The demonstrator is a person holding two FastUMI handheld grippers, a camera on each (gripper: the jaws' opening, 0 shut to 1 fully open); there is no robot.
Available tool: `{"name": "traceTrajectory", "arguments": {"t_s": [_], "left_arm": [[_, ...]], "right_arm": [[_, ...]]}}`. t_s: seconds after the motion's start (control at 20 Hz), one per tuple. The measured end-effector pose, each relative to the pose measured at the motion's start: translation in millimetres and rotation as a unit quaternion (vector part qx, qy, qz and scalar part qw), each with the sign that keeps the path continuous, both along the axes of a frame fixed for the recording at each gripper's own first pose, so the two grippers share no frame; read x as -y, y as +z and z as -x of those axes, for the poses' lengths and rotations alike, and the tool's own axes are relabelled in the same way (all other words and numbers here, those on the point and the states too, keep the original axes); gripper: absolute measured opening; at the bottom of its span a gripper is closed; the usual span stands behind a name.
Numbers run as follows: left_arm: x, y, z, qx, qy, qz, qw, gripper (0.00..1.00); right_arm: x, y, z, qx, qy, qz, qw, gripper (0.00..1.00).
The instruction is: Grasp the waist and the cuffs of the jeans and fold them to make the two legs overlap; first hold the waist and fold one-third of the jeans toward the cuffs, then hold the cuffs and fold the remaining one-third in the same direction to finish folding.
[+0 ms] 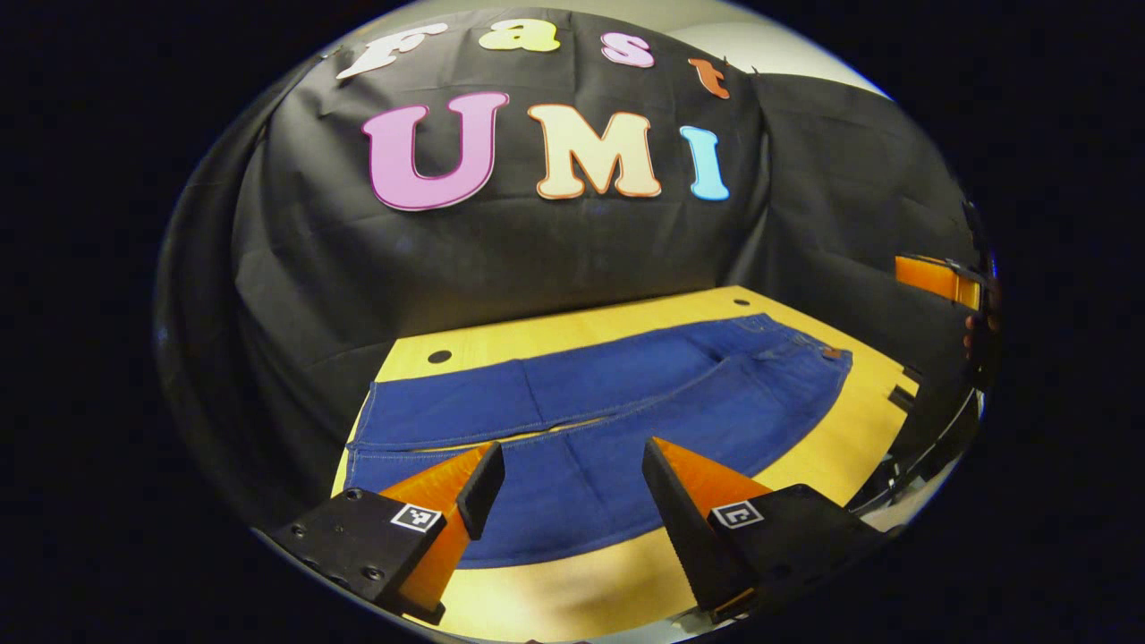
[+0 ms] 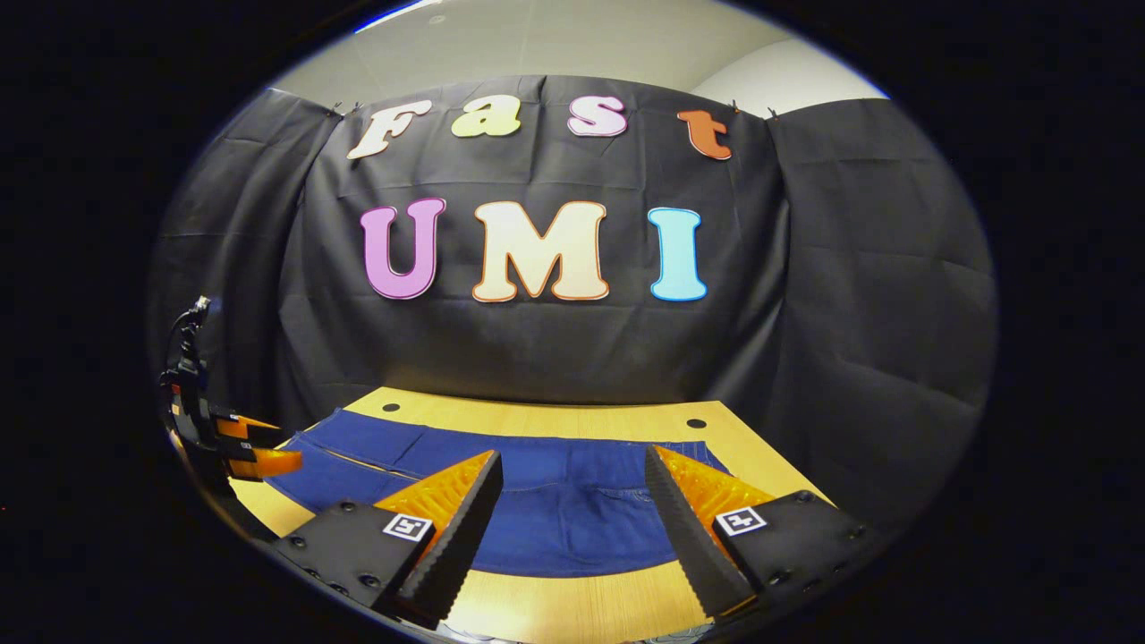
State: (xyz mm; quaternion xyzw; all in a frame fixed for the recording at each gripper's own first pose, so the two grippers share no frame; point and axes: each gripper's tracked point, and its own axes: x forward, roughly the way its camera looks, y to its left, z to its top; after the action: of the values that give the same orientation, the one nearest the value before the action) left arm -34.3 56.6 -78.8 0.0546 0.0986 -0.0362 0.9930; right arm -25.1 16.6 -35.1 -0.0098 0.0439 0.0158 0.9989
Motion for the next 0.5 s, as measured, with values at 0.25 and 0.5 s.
{"name": "traceTrajectory", "arguments": {"t_s": [0.25,0.5], "left_arm": [[-23,-45,18,-0.087,-0.080,-0.012,0.993,0.94],[-73,-83,26,-0.189,-0.095,-0.086,0.974,0.94]], "right_arm": [[-5,-13,5,-0.020,0.011,0.005,1.000,0.98],[-10,-24,7,-0.035,0.023,0.024,0.999,0.99]]}}
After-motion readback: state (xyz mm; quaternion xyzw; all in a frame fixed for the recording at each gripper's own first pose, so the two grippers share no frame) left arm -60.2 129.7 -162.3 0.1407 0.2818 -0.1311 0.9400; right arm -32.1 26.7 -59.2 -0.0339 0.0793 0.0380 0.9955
